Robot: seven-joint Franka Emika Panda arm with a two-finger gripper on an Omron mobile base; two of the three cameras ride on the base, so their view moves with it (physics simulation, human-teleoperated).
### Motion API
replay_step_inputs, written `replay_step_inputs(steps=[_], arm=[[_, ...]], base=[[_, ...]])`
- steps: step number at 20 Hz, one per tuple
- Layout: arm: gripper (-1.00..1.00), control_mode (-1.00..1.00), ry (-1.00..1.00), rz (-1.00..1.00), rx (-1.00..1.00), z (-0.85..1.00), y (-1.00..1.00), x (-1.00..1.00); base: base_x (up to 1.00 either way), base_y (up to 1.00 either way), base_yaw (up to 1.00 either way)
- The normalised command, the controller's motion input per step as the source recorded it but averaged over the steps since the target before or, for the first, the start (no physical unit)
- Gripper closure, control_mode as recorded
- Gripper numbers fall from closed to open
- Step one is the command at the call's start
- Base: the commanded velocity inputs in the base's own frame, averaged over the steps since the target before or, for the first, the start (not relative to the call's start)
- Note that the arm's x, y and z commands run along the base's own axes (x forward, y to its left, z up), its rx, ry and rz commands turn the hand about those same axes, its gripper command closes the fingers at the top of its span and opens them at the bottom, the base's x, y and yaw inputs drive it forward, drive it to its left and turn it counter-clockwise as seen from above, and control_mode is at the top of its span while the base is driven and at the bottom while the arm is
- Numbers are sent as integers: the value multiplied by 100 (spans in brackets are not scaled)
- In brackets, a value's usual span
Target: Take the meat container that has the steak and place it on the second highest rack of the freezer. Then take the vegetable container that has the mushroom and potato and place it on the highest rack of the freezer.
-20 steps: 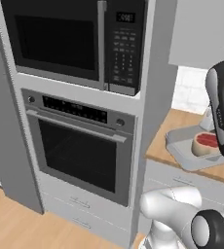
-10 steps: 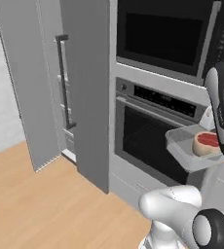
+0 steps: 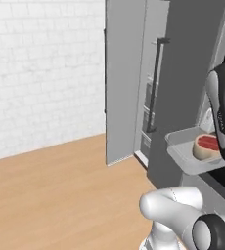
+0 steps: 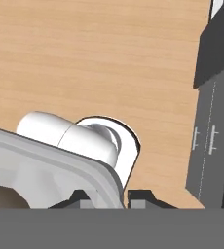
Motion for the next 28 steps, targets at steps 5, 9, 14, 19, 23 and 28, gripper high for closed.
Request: replay_step_inputs(steps=[5,9,14,19,23,28], arm=[[100,100,0,0,0,0,0,0],[100,100,0,0,0,0,0,0],[100,100,0,0,0,0,0,0],[100,100,0,0,0,0,0,0],[100,100,0,0,0,0,0,0],[100,100,0,0,0,0,0,0]], base=[[100,25,11],[100,62,-12],[96,52,-39],[75,40,-69],[51,47,-70],[12,69,-52]])
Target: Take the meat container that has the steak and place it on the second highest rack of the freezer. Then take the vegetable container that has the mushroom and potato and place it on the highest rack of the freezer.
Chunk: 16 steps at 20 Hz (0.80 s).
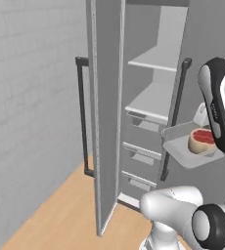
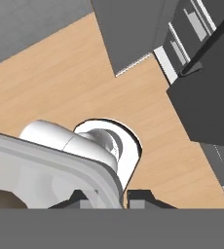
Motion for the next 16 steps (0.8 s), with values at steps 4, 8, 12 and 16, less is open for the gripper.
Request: replay_step_inputs(steps=[4,8,12,16], arm=[[100,100,0,0,0,0,0,0],[100,100,0,0,0,0,0,0],[100,100,0,0,0,0,0,0],[100,100,0,0,0,0,0,0]], base=[[31,58,-40],[45,28,-27],[47,16,-23],[40,12,-22]])
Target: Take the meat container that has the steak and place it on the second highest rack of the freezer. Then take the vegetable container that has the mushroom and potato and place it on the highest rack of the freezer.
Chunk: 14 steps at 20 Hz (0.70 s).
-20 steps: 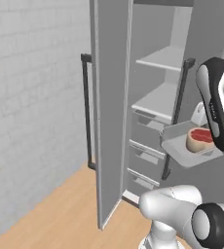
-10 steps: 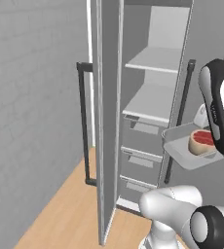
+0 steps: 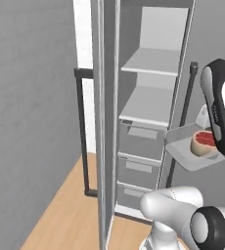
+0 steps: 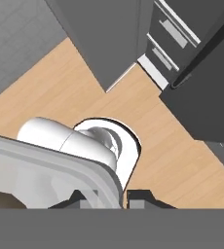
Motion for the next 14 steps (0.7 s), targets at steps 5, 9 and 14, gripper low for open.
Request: replay_step_inputs(steps=[5,9,14], arm=[[100,100,0,0,0,0,0,0],[100,100,0,0,0,0,0,0],[100,100,0,0,0,0,0,0]], base=[[48,13,-21],[76,13,-21],[47,32,-19]])
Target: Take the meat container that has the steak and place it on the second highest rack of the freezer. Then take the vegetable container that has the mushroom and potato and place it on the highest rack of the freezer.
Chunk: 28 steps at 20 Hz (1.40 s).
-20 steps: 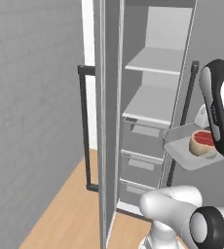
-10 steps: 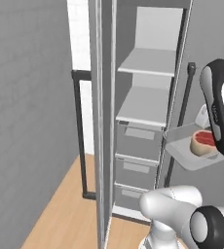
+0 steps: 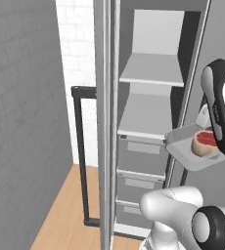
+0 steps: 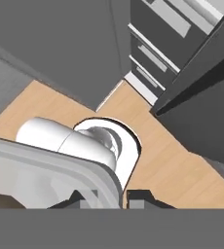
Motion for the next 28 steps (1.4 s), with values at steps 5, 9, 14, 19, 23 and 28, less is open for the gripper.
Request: replay_step_inputs(steps=[5,9,14,19,23,28], arm=[[100,-100,-13,-37,9,-1,57,-33],[100,-100,0,-76,23,-41,7,19],[100,-100,0,-93,18,-53,5,10],[100,-100,0,-98,8,-61,10,7],[100,-100,3,-90,1,-60,32,24],[100,-100,0,-76,2,-19,34,67]], base=[[0,0,0],[0,0,0],[0,0,0],[0,0,0],[0,0,0],[0,0,0]])
